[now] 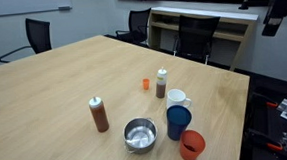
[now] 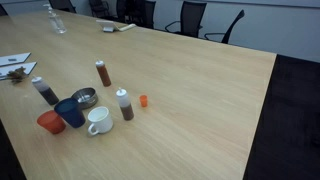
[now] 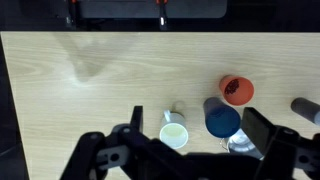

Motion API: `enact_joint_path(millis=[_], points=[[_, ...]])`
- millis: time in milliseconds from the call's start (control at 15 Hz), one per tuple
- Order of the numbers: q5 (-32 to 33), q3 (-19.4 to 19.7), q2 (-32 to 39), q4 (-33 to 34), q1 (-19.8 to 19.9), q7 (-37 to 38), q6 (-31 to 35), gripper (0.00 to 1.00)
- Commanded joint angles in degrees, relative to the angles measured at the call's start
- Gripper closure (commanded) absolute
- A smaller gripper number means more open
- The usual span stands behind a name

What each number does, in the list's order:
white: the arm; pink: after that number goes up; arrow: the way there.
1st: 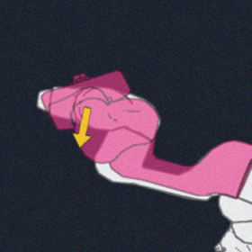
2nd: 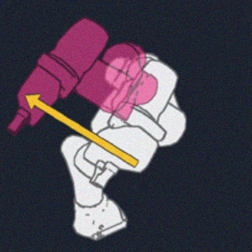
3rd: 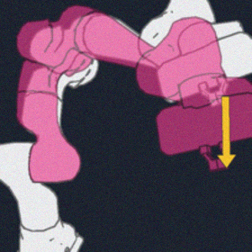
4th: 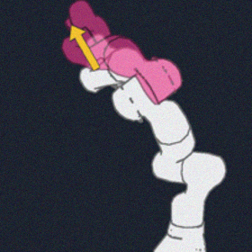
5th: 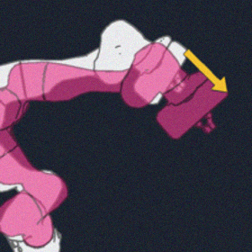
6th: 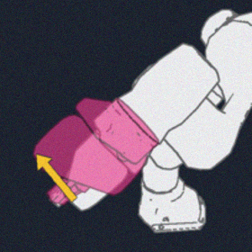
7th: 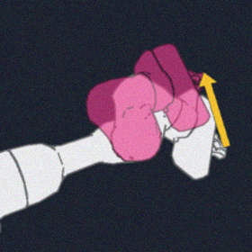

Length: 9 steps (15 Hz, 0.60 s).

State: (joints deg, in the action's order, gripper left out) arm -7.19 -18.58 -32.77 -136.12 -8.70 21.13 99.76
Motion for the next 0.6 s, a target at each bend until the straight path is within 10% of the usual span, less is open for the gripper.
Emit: enact_joint_path(millis=[0,533], points=[[0.3,0.4,0.1,0.1,-0.5,0.3,-0.1,0.00],[-13.6,-0.4,-2.9,-9.6,0.3,18.4,1.9,0.00]])
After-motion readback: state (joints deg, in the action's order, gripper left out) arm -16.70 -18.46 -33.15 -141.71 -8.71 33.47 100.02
